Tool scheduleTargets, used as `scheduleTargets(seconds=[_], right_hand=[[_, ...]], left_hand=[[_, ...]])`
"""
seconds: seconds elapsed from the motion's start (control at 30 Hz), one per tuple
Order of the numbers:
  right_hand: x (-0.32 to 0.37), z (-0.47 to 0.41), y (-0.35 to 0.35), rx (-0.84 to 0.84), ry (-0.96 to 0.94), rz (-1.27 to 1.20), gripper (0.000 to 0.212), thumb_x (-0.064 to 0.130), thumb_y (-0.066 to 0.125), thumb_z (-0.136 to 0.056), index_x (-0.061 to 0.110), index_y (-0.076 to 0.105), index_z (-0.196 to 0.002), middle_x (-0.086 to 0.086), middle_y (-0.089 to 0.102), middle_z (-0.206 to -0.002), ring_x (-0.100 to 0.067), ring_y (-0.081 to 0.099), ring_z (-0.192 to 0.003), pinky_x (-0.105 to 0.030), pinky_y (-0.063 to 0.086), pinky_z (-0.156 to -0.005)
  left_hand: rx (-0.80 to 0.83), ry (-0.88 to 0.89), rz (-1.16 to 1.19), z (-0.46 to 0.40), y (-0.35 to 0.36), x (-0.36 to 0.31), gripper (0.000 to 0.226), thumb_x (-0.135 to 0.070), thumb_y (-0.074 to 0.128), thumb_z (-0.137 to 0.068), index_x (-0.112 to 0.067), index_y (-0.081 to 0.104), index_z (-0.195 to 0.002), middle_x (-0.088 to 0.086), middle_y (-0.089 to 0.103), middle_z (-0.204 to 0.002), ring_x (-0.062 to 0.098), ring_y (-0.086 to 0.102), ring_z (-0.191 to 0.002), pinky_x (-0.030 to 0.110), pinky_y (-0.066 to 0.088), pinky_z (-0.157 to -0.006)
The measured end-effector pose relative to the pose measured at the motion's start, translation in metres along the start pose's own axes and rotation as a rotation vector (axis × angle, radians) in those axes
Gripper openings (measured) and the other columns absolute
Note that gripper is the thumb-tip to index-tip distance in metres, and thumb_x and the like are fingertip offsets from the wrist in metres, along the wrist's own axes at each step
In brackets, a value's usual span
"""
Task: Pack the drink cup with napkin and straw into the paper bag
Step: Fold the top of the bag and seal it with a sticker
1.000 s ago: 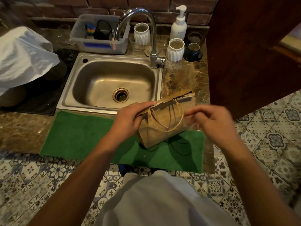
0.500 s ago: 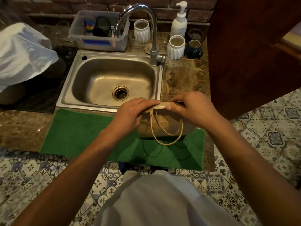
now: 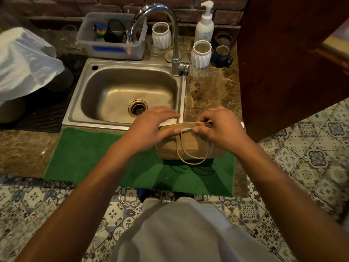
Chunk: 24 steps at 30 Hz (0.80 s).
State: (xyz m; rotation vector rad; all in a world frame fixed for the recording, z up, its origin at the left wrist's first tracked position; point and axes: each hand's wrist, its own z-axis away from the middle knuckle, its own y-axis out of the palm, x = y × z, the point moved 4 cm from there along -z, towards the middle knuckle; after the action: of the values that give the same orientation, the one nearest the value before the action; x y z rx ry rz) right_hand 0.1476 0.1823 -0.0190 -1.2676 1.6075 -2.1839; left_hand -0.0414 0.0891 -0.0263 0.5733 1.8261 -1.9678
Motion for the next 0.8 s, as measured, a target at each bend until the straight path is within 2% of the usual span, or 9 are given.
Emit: scheduleTargets(seconds=[0.1, 0.17, 0.3, 0.4, 0.47, 0.57, 0.63, 0.73, 0.8], right_hand=[[-0.008, 0.009, -0.006, 0.014, 0.063, -0.196, 0.014, 0.037, 0.082, -0.082, 0.025, 0.076, -0.087, 0.012, 0.068, -0.08, -0.008, 0.059, -0.076, -0.031, 0.042, -0.067], [-0.014, 0.016, -0.01, 0.031, 0.094, -0.234, 0.014, 0.036, 0.083, -0.082, 0.025, 0.077, -0.088, 0.013, 0.07, -0.079, -0.005, 0.062, -0.074, -0.03, 0.045, -0.067], [-0.021, 0.026, -0.011, 0.038, 0.088, -0.004, 0.023, 0.045, 0.078, -0.084, 0.029, 0.077, -0.099, 0.007, 0.073, -0.097, -0.017, 0.062, -0.091, -0.041, 0.053, -0.078], [-0.02, 0.033, -0.008, -0.05, 0.065, 0.079, 0.024, 0.047, 0.077, -0.084, 0.027, 0.078, -0.098, 0.007, 0.069, -0.093, -0.018, 0.054, -0.095, -0.039, 0.047, -0.076], [-0.019, 0.038, -0.007, -0.088, 0.049, 0.01, 0.022, 0.044, 0.079, -0.082, 0.025, 0.078, -0.093, 0.008, 0.069, -0.09, -0.016, 0.052, -0.095, -0.038, 0.045, -0.075], [-0.022, 0.042, -0.004, -0.11, 0.042, -0.26, 0.02, 0.036, 0.087, -0.076, 0.022, 0.08, -0.087, 0.006, 0.073, -0.088, -0.018, 0.057, -0.094, -0.039, 0.047, -0.08], [-0.025, 0.045, 0.002, -0.111, 0.042, -0.38, 0.021, 0.032, 0.088, -0.074, 0.021, 0.08, -0.09, 0.006, 0.074, -0.091, -0.02, 0.062, -0.098, -0.044, 0.05, -0.087], [-0.034, 0.047, 0.008, -0.098, 0.05, -0.415, 0.023, 0.032, 0.085, -0.078, 0.022, 0.08, -0.098, 0.007, 0.074, -0.098, -0.019, 0.064, -0.106, -0.049, 0.051, -0.096], [-0.045, 0.048, 0.005, -0.115, 0.055, -0.407, 0.022, 0.035, 0.082, -0.08, 0.021, 0.08, -0.097, 0.007, 0.074, -0.099, -0.019, 0.064, -0.107, -0.05, 0.05, -0.097]], left_hand=[[0.059, 0.012, 0.051, -0.003, 0.007, -0.004, 0.031, -0.047, 0.058, -0.094, -0.023, 0.074, -0.103, -0.006, 0.074, -0.09, 0.016, 0.066, -0.084, 0.043, 0.054, -0.075], [0.041, 0.033, 0.051, -0.003, 0.01, -0.008, 0.029, -0.046, 0.056, -0.094, -0.023, 0.073, -0.093, -0.009, 0.068, -0.076, 0.014, 0.062, -0.071, 0.041, 0.051, -0.065], [0.029, 0.039, 0.142, 0.002, 0.01, -0.004, 0.015, -0.042, 0.06, -0.095, -0.035, 0.068, -0.085, -0.01, 0.066, -0.069, 0.009, 0.062, -0.066, 0.034, 0.048, -0.06], [0.058, -0.041, 0.251, 0.01, 0.014, 0.005, 0.012, -0.04, 0.069, -0.092, -0.031, 0.074, -0.085, -0.004, 0.072, -0.071, 0.015, 0.068, -0.068, 0.031, 0.049, -0.059], [0.03, -0.164, 0.491, 0.016, 0.015, 0.011, 0.012, -0.03, 0.077, -0.085, -0.021, 0.08, -0.093, 0.0, 0.079, -0.091, 0.018, 0.074, -0.09, 0.035, 0.057, -0.075], [-0.03, -0.259, 0.791, 0.027, 0.018, 0.013, 0.03, -0.017, 0.078, -0.082, -0.01, 0.077, -0.112, -0.006, 0.075, -0.122, 0.007, 0.064, -0.123, 0.028, 0.051, -0.102], [-0.044, -0.306, 0.844, 0.033, 0.024, 0.011, 0.033, -0.023, 0.076, -0.083, -0.013, 0.076, -0.115, -0.005, 0.076, -0.117, 0.006, 0.069, -0.114, 0.027, 0.054, -0.097], [-0.073, -0.341, 0.784, 0.038, 0.028, 0.01, 0.017, -0.034, 0.071, -0.084, -0.023, 0.078, -0.095, -0.008, 0.079, -0.083, 0.005, 0.073, -0.079, 0.022, 0.055, -0.07], [-0.102, -0.358, 0.782, 0.039, 0.028, 0.011, 0.012, -0.034, 0.069, -0.086, -0.025, 0.077, -0.088, -0.011, 0.077, -0.075, 0.002, 0.07, -0.07, 0.016, 0.051, -0.063]])
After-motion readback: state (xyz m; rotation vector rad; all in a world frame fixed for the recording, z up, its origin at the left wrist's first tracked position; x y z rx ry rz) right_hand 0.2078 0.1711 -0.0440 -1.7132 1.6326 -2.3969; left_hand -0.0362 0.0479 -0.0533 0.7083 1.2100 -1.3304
